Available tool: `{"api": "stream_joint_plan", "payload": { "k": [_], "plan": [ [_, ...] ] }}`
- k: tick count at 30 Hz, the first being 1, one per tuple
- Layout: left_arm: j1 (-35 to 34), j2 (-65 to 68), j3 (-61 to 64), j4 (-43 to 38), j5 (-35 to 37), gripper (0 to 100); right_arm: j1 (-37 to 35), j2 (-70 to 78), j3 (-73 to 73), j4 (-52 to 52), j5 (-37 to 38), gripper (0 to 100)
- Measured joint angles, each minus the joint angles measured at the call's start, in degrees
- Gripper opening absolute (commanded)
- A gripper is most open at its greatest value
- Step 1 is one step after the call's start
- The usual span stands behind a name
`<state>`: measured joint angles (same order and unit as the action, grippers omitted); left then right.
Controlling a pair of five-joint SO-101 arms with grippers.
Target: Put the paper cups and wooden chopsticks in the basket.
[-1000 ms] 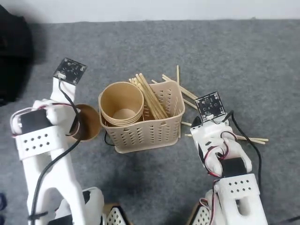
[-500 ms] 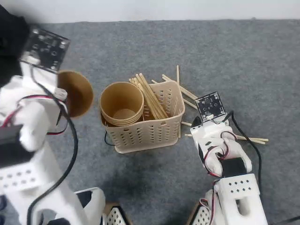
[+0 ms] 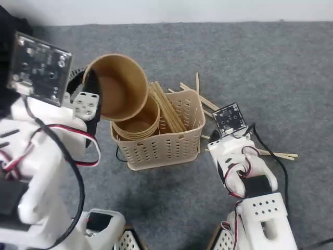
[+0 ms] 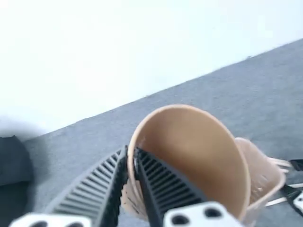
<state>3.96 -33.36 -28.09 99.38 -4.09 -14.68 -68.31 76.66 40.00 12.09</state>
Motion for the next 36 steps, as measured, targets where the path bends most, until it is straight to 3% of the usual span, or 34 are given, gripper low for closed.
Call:
{"api": "stream_joint_plan", "payload": {
  "k": [13,36],
  "plan": [
    [1.1,0.1,5.2,0.0,8.1,1,0.0,0.0,0.0,0.0,0.0,19.4],
    [5.7,0.1,20.5,-7.6,11.0,1,0.0,0.0,0.0,0.0,0.0,19.4]
  ]
}}
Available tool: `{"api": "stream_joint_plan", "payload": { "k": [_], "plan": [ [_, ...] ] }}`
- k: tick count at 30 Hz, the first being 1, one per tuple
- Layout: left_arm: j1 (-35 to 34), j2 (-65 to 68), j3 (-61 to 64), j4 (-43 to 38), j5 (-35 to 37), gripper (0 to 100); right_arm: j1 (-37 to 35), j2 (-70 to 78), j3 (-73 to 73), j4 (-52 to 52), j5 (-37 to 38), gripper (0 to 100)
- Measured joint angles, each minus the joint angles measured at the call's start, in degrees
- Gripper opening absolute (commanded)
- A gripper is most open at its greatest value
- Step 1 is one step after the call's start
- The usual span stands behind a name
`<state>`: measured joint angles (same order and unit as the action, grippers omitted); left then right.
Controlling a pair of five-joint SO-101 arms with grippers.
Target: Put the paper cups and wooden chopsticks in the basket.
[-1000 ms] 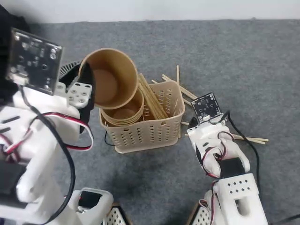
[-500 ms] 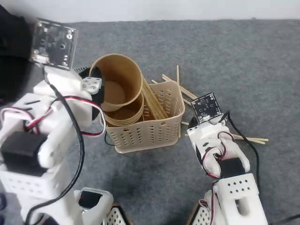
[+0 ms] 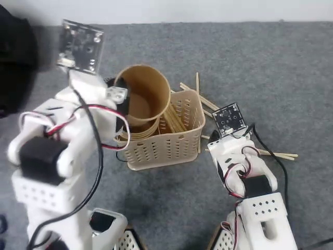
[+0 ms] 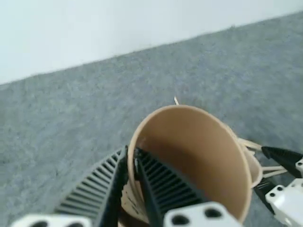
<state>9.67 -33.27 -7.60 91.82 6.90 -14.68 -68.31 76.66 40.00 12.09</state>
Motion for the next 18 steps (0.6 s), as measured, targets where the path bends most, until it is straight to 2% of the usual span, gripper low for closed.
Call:
{"api": "stream_joint_plan", "payload": {
  "k": [4,10,18],
  "plan": [
    [-2.6,0.1,7.8,-2.9,0.0,2,0.1,0.0,0.0,0.0,0.0,19.4],
    [-8.4,0.1,10.9,-3.5,0.0,20,0.0,0.0,0.0,0.0,0.0,19.4],
    [-11.2,0.1,10.9,-3.5,-0.9,21,0.0,0.0,0.0,0.0,0.0,19.4]
  ]
}}
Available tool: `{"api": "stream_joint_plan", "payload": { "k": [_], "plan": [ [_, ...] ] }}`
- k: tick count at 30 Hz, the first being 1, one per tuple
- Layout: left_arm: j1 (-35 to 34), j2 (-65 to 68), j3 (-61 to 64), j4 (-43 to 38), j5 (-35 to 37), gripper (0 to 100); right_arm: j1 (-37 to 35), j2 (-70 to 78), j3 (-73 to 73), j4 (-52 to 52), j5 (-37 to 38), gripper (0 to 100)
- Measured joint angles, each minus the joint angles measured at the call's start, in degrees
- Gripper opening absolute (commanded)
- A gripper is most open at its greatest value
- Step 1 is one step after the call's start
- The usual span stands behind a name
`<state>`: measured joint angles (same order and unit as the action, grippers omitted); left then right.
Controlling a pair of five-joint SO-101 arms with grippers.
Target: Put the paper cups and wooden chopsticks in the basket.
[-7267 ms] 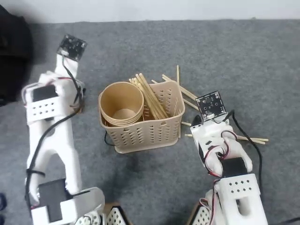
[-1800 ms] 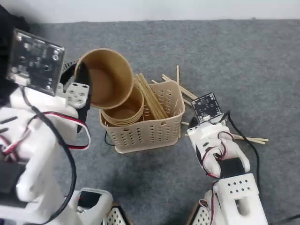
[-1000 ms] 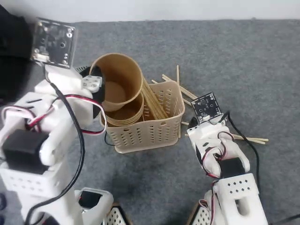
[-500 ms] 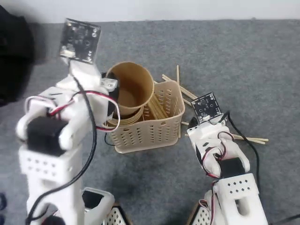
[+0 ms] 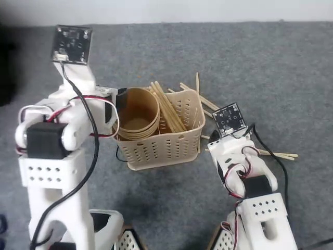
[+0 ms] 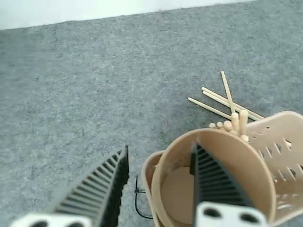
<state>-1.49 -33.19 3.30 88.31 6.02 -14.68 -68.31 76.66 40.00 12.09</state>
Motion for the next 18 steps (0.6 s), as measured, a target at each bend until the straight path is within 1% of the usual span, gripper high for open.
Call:
{"api": "stream_joint_plan", "payload": {
  "k": [4,6,9,13,18],
  "plan": [
    [0.1,0.0,0.0,-0.2,-1.8,21,0.1,0.0,0.0,0.0,0.0,19.4],
    [0.0,0.0,0.4,-0.5,-6.2,21,0.0,0.0,0.0,0.0,0.0,19.4],
    [-2.1,0.0,0.4,-0.4,-12.2,21,0.1,0.0,0.0,0.0,0.0,19.4],
    [-4.7,0.0,1.6,-0.8,-13.5,21,2.7,0.0,0.0,0.0,0.0,19.4],
    [-5.3,0.0,12.2,-7.1,-13.7,21,6.4,0.0,-3.4,1.8,0.6,19.4]
  ]
}}
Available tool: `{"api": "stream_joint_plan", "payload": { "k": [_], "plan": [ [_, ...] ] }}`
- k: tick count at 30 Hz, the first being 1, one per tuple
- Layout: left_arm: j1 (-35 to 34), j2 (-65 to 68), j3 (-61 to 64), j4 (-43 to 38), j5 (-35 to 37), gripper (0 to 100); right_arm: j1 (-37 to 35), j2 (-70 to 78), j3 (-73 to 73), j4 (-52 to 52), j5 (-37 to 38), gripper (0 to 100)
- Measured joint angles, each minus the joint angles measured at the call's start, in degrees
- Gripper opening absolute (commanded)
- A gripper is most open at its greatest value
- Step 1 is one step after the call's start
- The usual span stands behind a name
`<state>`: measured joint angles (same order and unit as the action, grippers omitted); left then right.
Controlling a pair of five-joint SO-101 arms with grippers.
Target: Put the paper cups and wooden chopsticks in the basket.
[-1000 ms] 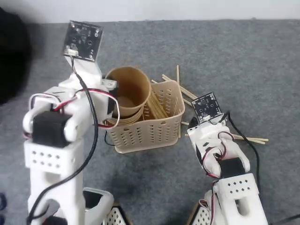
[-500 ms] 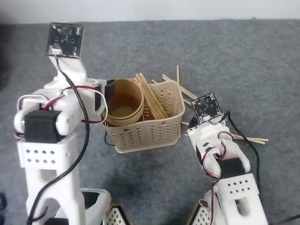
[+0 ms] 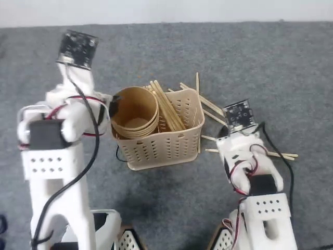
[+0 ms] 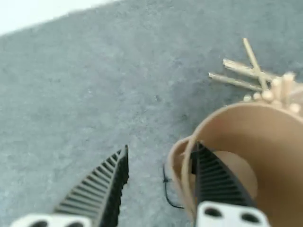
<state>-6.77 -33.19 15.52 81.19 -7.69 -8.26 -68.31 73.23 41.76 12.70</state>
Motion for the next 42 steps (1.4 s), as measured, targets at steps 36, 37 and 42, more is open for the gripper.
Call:
{"api": "stream_joint_plan", "payload": {
  "k": [36,37,42],
  "plan": [
    [-26.8,-48.6,56.4,-24.6,-1.4,21,7.7,48.3,-80.9,44.0,19.9,19.3],
    [-26.8,-49.9,58.9,-25.3,-0.6,21,7.7,49.5,-80.9,44.1,21.7,19.3],
    [-26.6,-56.6,65.9,-26.6,0.9,21,7.7,56.5,-79.5,44.4,29.9,19.3]
  ]
}}
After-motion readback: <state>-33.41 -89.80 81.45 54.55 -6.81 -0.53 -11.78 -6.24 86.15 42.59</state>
